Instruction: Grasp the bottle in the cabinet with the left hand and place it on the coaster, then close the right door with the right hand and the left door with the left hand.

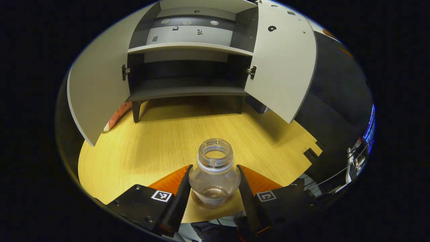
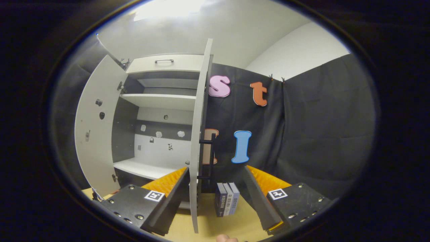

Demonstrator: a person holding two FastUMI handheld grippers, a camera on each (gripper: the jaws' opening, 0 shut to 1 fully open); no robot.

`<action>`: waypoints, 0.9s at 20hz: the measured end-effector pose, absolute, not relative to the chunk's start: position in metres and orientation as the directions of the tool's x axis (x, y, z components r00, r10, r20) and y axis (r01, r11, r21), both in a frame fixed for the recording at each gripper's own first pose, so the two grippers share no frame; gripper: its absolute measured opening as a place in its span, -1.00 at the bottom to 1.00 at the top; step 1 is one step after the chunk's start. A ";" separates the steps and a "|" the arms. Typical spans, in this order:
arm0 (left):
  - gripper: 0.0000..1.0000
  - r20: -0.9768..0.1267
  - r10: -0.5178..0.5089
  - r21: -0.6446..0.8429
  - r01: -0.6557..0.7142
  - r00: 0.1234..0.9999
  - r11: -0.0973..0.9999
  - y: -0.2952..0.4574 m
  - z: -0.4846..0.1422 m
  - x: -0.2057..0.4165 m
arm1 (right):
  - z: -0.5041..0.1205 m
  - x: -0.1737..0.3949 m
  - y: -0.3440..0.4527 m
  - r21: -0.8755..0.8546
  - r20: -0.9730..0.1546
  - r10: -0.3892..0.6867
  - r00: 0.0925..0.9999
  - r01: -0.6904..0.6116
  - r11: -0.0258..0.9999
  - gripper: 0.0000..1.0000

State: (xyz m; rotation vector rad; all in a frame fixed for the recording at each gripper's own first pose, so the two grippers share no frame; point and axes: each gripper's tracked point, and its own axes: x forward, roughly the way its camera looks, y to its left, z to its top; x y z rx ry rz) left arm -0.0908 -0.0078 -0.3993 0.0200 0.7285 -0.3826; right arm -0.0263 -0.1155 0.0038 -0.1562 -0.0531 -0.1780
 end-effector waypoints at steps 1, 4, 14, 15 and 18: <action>0.55 -0.655 -0.335 -0.112 0.351 0.677 0.930 -0.008 -0.400 -0.092 | 0.004 -0.027 -0.115 -0.147 0.068 -0.173 0.983 0.182 0.972 0.93; 0.58 -0.661 -0.330 -0.116 0.343 0.674 0.932 -0.007 -0.401 -0.095 | 0.004 -0.027 -0.115 -0.140 0.067 -0.173 0.983 0.181 0.973 0.93; 0.59 -0.671 -0.306 -0.101 0.326 0.675 0.940 -0.003 -0.401 -0.100 | 0.003 -0.030 -0.114 -0.128 0.065 -0.171 0.983 0.178 0.976 0.93; 0.59 -0.669 -0.305 -0.099 0.325 0.678 0.940 -0.003 -0.400 -0.099 | 0.002 -0.030 -0.114 -0.129 0.065 -0.170 0.983 0.177 0.976 0.93; 0.58 -0.673 -0.303 -0.094 0.328 0.675 0.940 -0.004 -0.401 -0.101 | 0.003 -0.030 -0.112 -0.131 0.067 -0.165 0.984 0.173 0.976 0.93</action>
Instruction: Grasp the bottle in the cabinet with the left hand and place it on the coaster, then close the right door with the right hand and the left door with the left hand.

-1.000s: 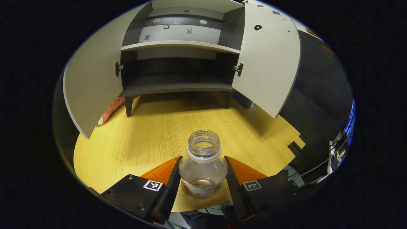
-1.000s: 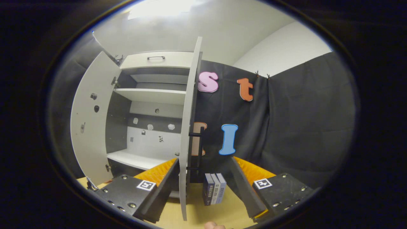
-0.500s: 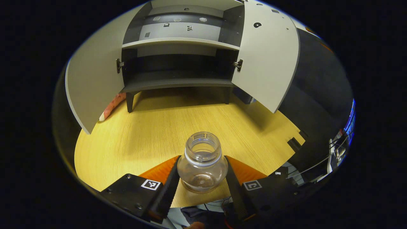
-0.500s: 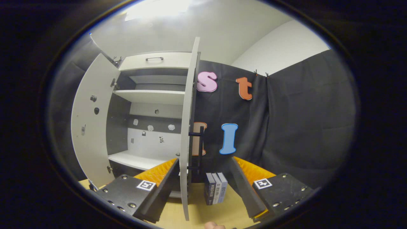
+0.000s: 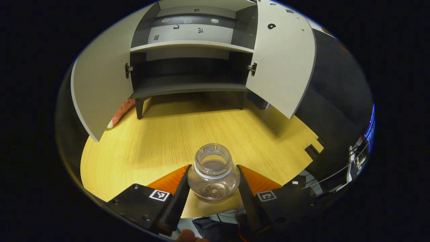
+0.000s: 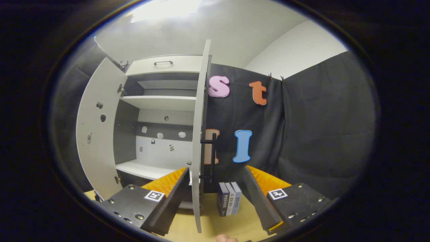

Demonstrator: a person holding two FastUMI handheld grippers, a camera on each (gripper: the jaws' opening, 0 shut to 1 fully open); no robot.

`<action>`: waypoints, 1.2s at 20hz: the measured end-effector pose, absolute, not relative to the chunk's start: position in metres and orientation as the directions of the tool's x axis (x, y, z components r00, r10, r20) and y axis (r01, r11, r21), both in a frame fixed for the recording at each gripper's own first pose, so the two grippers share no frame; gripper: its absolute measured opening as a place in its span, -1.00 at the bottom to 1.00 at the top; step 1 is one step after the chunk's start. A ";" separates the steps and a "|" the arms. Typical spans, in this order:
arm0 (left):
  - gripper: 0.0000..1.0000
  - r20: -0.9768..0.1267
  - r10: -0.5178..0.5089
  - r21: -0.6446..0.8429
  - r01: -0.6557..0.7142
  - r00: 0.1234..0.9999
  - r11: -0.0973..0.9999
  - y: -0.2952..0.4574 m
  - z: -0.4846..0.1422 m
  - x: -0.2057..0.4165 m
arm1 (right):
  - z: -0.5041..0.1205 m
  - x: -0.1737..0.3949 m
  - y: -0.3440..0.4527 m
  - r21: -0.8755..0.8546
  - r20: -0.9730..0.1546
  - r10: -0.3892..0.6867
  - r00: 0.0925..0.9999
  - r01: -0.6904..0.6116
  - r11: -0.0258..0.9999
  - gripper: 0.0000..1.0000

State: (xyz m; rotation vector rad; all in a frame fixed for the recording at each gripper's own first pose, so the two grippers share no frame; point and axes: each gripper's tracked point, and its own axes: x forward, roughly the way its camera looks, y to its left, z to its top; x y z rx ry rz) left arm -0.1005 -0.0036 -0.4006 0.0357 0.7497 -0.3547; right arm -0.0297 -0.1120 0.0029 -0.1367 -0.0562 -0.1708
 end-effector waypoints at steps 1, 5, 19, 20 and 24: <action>0.59 -0.672 -0.302 -0.089 0.332 0.676 0.939 -0.004 -0.400 -0.100 | 0.003 -0.029 -0.112 -0.130 0.068 -0.164 0.984 0.172 0.976 0.93; 0.59 -0.667 -0.307 -0.076 0.347 0.679 0.935 -0.008 -0.396 -0.098 | 0.003 -0.029 -0.112 -0.126 0.068 -0.163 0.984 0.171 0.977 0.93; 0.60 -0.622 -0.315 -0.048 0.366 0.717 0.929 -0.012 -0.362 -0.089 | -0.004 -0.026 -0.112 -0.118 0.059 -0.161 0.985 0.167 0.979 0.93; 0.60 -0.615 -0.317 -0.049 0.367 0.721 0.929 -0.012 -0.359 -0.087 | -0.004 -0.026 -0.111 -0.118 0.057 -0.160 0.985 0.166 0.979 0.93; 0.60 -0.584 -0.330 -0.057 0.367 0.741 0.928 -0.016 -0.338 -0.081 | -0.005 -0.026 -0.111 -0.120 0.057 -0.161 0.985 0.167 0.979 0.93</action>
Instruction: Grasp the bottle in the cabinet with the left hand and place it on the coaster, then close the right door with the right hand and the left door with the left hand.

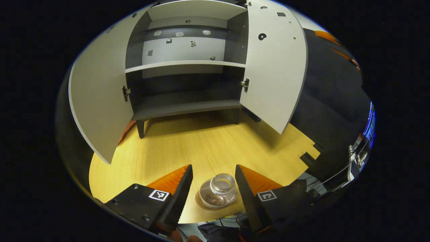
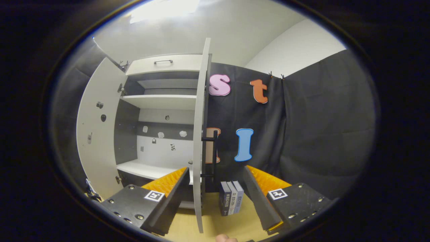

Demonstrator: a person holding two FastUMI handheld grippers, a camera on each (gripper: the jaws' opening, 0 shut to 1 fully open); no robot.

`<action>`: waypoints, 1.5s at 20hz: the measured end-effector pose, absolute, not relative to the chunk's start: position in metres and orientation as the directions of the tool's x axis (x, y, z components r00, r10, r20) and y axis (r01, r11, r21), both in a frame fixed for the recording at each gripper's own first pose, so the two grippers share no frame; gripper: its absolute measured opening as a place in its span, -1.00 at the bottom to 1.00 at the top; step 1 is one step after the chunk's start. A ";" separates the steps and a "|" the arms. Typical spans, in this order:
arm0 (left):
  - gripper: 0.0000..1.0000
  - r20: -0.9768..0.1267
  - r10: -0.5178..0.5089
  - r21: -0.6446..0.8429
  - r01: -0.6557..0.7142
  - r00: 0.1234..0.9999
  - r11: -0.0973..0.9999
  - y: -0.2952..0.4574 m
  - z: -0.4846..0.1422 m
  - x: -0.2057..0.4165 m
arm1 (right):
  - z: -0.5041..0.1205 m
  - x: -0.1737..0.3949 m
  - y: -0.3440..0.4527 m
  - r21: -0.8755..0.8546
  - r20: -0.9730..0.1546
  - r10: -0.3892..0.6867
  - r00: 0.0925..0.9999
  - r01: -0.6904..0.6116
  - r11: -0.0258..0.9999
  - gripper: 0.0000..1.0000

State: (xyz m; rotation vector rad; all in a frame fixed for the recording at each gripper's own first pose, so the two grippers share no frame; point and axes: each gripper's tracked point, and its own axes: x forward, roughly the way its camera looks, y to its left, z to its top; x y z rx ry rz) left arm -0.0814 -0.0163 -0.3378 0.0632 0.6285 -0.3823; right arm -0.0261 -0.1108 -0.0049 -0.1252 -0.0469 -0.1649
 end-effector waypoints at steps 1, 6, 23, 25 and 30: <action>0.60 -0.573 -0.332 -0.056 0.368 0.749 0.928 -0.017 -0.331 -0.079 | -0.006 -0.026 -0.112 -0.120 0.056 -0.162 0.985 0.167 0.979 0.93; 0.60 -0.478 -0.338 -0.064 0.351 0.811 0.934 -0.020 -0.281 -0.060 | -0.005 -0.025 -0.114 -0.118 0.061 -0.169 0.984 0.175 0.978 0.92; 0.77 -0.199 -0.080 0.006 0.083 0.977 0.997 0.052 -0.140 -0.017 | -0.017 0.016 -0.130 -0.124 0.042 -0.216 0.975 0.220 0.968 0.87; 0.77 -0.205 -0.058 0.009 0.061 0.977 0.998 0.061 -0.142 -0.020 | -0.014 0.014 -0.134 -0.134 0.058 -0.228 0.972 0.234 0.963 0.92; 0.77 -0.215 -0.008 0.003 0.008 0.977 1.000 0.083 -0.144 -0.027 | -0.013 0.028 -0.140 -0.137 0.063 -0.239 0.969 0.246 0.960 0.92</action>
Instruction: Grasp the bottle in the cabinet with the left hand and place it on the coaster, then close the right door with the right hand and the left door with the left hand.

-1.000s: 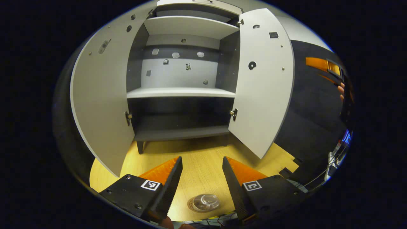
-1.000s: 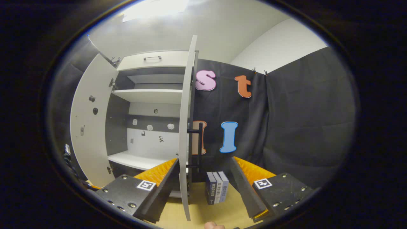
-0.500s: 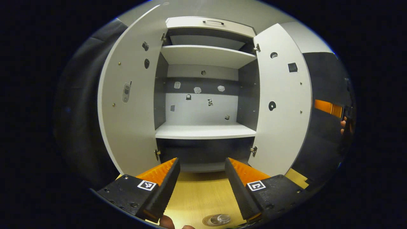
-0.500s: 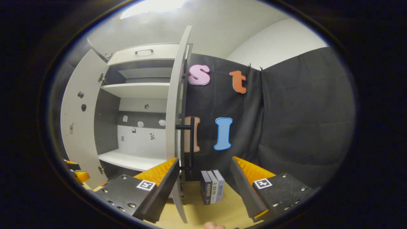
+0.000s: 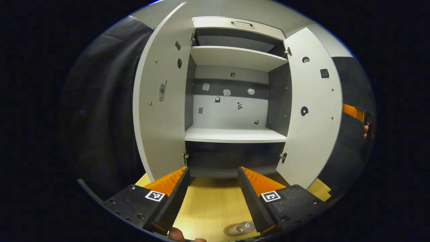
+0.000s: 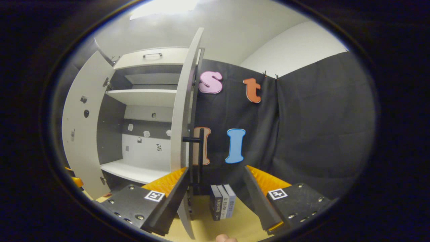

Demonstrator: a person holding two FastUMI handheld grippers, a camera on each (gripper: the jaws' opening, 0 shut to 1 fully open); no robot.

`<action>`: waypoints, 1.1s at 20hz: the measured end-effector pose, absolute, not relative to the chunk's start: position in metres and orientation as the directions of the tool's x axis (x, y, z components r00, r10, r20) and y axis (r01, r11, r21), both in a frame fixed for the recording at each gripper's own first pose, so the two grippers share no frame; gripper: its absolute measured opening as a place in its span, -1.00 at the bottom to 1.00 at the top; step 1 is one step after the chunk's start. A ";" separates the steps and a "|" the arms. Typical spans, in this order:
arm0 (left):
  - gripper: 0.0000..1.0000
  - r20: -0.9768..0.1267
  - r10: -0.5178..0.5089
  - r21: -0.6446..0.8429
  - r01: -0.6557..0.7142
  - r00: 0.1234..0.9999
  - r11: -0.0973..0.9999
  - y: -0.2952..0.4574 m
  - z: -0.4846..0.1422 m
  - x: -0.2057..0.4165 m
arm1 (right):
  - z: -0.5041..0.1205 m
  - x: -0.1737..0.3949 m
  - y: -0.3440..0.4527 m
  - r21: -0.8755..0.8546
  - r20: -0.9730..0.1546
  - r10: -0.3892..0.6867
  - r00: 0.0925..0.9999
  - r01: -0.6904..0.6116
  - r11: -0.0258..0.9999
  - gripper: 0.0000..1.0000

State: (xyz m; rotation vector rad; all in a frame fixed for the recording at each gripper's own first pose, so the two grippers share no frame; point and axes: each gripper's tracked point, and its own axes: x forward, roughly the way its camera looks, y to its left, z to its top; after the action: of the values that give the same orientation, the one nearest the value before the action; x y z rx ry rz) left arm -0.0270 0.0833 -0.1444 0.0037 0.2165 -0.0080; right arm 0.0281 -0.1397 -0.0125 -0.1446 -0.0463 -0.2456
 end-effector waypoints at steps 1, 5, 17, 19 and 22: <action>0.77 -0.211 0.006 0.000 -0.007 0.977 1.000 0.089 -0.143 -0.028 | -0.011 0.028 -0.141 -0.134 0.061 -0.234 0.970 0.240 0.961 0.87; 0.77 -0.219 0.037 -0.004 -0.039 0.975 0.999 0.103 -0.147 -0.034 | -0.014 0.031 -0.133 -0.100 0.028 -0.196 0.980 0.198 0.975 0.86; 0.77 -0.215 0.138 0.016 -0.138 0.967 0.990 0.154 -0.141 -0.045 | -0.026 0.061 -0.028 -0.078 0.006 0.010 1.000 -0.009 0.997 0.92; 0.77 -0.221 0.172 0.019 -0.172 0.960 0.985 0.171 -0.143 -0.050 | -0.029 0.067 -0.013 -0.069 0.003 0.030 1.000 -0.029 0.997 0.91; 0.77 -0.214 0.208 0.001 -0.213 0.954 0.977 0.190 -0.140 -0.052 | -0.040 0.079 0.020 -0.034 -0.031 0.116 0.993 -0.117 0.993 0.86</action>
State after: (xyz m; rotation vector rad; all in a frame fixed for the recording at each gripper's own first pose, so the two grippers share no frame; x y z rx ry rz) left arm -0.0519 0.1904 -0.1398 -0.0224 0.2148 0.2138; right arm 0.0791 0.0204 -0.0399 -0.0354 0.0289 0.1166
